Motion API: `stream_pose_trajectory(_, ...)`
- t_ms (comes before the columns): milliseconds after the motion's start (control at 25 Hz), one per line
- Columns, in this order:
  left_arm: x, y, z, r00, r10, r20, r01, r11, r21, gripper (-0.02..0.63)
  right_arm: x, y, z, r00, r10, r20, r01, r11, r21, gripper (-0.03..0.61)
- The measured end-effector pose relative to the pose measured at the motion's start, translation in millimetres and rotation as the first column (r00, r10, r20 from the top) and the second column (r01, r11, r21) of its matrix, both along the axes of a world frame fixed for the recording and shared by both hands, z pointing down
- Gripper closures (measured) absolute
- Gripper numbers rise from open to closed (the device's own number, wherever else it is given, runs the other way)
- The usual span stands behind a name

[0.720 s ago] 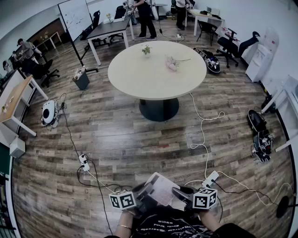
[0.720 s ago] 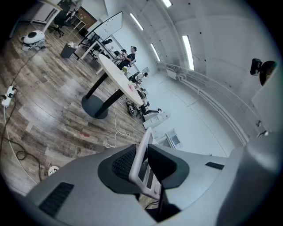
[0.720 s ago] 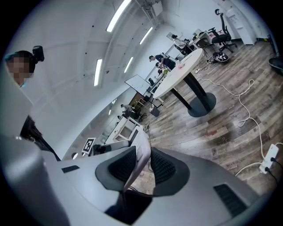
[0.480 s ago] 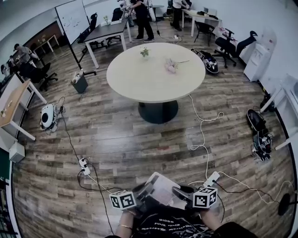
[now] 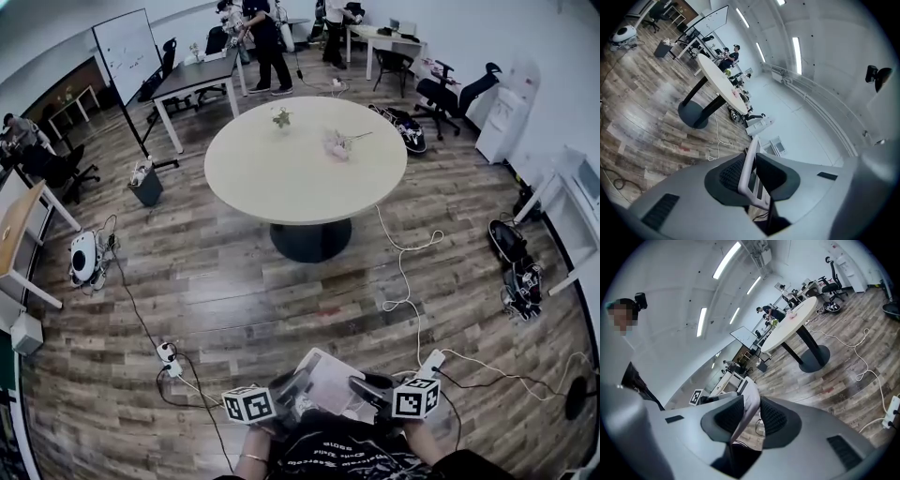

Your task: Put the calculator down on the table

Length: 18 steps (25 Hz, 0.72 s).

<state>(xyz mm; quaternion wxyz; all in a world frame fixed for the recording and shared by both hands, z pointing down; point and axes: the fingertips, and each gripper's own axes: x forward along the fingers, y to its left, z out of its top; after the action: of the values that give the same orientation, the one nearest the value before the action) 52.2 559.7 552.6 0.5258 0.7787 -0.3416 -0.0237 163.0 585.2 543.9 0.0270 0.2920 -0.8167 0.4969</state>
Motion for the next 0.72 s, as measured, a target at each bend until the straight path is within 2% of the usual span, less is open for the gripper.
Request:
stream_pose_trajectory(280, -31, -26, -4, 0.997, 0.068, 0.033, -0.068, 0.998, 0.011, 0.529, -32, -21, 2, 0.997, 0.052, -0.054, -0.048, 0.996, 0.074, 0.449)
stream_pose_trajectory(400, -43, -31, -17, 0.995, 0.083, 0.051, -0.084, 0.996, 0.031, 0.531, -45, -25, -4, 0.997, 0.062, -0.044, -0.059, 0.996, 0.063, 0.449)
stream_pose_trajectory(520, -52, -35, -11, 0.996, 0.063, 0.061, -0.065, 0.997, 0.033, 0.534, -53, -36, 6, 0.998, 0.033, -0.048, -0.031, 0.999, 0.036, 0.448)
stream_pose_trajectory(720, -68, -63, -4, 1.0, 0.022, 0.019, -0.023, 0.998, 0.062, 0.541, -67, -71, 13, 0.999, -0.033, -0.044, 0.036, 0.996, 0.079, 0.448)
